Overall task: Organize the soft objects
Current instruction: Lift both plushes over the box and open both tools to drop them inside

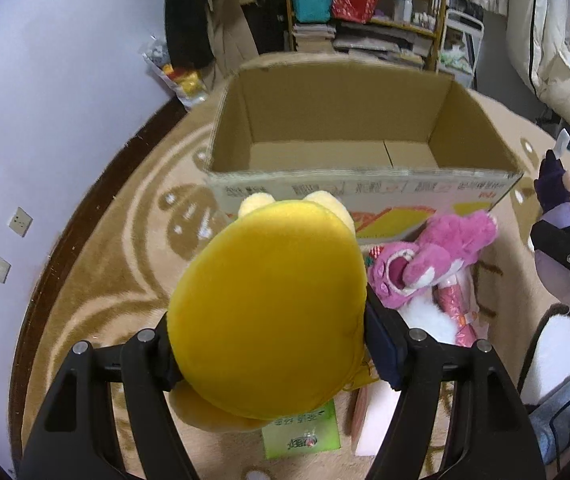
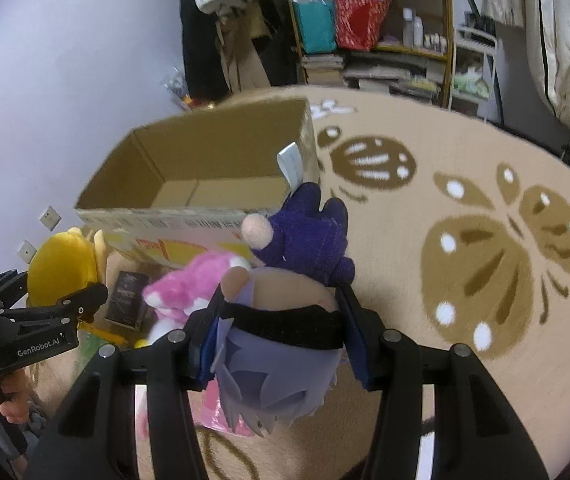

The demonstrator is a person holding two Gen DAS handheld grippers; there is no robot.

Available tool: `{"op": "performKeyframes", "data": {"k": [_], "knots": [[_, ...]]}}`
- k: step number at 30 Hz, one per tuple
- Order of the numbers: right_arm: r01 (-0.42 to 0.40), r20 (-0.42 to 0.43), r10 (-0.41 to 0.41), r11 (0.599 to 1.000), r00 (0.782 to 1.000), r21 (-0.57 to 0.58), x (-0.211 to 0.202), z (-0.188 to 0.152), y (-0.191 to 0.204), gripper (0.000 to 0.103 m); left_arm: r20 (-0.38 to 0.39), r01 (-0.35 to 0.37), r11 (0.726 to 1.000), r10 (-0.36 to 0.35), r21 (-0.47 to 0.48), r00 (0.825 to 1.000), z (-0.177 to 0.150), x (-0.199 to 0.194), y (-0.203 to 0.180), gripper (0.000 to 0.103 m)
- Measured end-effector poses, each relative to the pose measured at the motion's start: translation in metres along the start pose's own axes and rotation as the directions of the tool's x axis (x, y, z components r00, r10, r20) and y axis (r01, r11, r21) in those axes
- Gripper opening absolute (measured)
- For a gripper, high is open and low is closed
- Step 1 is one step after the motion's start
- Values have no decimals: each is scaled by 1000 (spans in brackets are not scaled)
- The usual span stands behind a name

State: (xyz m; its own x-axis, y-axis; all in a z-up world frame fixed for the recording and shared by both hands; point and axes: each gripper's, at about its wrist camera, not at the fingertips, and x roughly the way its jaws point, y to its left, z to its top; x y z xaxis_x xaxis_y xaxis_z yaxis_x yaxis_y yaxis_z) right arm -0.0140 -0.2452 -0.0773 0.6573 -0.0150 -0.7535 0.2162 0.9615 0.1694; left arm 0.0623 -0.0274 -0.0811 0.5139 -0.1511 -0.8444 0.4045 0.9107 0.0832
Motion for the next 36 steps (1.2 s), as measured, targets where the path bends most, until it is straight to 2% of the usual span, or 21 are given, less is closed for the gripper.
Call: {"op": "performKeyframes", "data": {"k": [10, 19, 21, 36], "knots": [[-11, 100, 17, 998, 995, -63, -26, 12, 17, 55, 150, -11, 999, 17, -43, 989, 19, -46, 15, 72], [-27, 156, 41, 996, 987, -90, -31, 28, 25, 55, 250, -43, 999, 40, 8, 967, 42, -53, 3, 72], [-26, 171, 43, 994, 984, -105, -32, 33, 28, 55, 268, -25, 1000, 24, 0, 963, 46, -52, 3, 72], [-15, 176, 49, 982, 983, -189, -13, 61, 41, 55, 267, -22, 1000, 22, -4, 964, 83, -25, -3, 72]]}}
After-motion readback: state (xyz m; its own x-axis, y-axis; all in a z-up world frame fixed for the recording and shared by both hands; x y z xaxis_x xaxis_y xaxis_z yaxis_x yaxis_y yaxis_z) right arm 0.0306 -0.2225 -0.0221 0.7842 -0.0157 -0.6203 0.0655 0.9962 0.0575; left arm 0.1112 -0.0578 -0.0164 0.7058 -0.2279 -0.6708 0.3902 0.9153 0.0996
